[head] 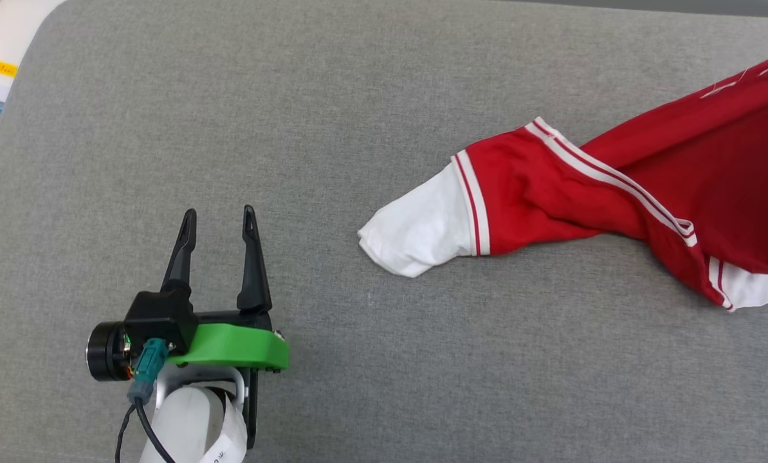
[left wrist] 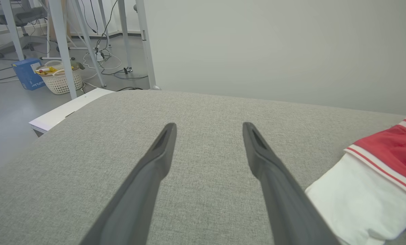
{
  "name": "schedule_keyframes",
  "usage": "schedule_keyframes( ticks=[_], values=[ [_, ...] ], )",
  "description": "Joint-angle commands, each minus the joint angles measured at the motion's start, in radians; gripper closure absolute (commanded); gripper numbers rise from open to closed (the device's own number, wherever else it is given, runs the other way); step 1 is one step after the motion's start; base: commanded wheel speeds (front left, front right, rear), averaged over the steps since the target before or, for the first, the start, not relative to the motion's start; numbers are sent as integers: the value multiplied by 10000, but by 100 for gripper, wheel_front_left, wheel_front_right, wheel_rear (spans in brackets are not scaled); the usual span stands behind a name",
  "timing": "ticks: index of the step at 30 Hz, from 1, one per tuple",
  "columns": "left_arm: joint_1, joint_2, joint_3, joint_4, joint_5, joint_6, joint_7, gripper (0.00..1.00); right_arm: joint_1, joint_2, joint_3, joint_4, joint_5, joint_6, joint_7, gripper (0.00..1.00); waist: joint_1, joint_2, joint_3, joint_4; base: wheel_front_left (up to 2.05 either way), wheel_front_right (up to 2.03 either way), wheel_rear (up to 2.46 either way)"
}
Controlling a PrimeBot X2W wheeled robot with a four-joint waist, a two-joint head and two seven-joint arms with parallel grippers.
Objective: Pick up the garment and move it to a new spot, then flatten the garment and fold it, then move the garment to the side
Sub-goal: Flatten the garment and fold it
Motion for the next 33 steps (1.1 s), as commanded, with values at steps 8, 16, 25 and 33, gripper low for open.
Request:
schedule_keyframes(
  ticks=[8,16,25,33],
  values=[
    [112,-22,-57,-74,99,8,-57,0,46,-216,-749,-1083,-363,-7,362,100,0,-1,-133,-70,0,0,0],
    [-224,-22,-373,-139,-100,28,-57,0,-2126,402,247,-713,-1552,-7,1140,100,0,-1,417,469,0,0,0],
    [-639,-22,-779,-205,-451,242,-57,0,-5113,2202,2654,1747,-2159,-7,633,100,0,-1,1223,1096,0,0,0],
    [-849,-22,-940,-311,-609,381,-57,0,-5420,3453,4772,4205,-1271,-7,656,100,0,-1,1660,1296,0,0,0]
  ],
)
